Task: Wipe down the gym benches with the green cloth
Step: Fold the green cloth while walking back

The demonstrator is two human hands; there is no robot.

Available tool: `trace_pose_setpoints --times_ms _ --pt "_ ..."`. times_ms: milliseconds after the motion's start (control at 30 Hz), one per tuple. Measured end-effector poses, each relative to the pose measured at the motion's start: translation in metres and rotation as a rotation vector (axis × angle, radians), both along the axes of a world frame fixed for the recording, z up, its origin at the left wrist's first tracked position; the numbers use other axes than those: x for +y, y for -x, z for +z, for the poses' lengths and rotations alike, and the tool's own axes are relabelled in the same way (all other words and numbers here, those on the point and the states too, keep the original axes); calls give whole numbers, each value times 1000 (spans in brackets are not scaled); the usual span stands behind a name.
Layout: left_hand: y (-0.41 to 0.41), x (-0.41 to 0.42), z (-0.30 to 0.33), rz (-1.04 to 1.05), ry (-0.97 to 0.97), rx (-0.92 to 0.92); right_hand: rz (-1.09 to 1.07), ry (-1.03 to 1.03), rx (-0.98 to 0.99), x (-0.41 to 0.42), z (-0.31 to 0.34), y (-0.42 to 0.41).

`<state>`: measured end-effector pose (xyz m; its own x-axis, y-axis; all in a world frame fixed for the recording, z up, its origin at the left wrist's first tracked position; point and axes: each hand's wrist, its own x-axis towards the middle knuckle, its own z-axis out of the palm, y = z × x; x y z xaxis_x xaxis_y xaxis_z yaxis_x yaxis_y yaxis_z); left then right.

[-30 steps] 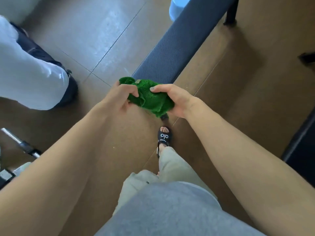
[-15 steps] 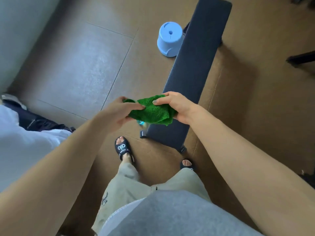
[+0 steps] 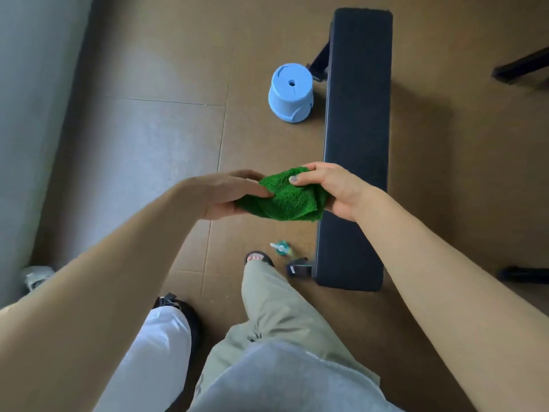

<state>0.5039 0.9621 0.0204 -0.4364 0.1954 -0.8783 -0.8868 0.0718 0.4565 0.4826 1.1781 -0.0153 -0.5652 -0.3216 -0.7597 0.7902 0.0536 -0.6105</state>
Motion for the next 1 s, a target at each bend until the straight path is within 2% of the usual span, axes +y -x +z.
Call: trace_pose_setpoints --times_ms 233,400,533,667,833,1000 --pt "129 -25 -24 -78 180 148 -138 -84 37 -29 -14 112" --pt "253 -44 -57 -102 364 199 -143 -126 15 -62 -52 246" --pt "376 -59 -111 -117 496 238 -127 -176 -2 -83 -110 369" --pt "471 -54 -156 -206 510 265 -123 -298 -47 -71 -154 445" --pt "558 -35 -216 -352 493 350 -233 -364 -117 -53 -198 506" --pt "639 -24 -314 -530 482 448 -314 -504 -39 -53 -285 558"
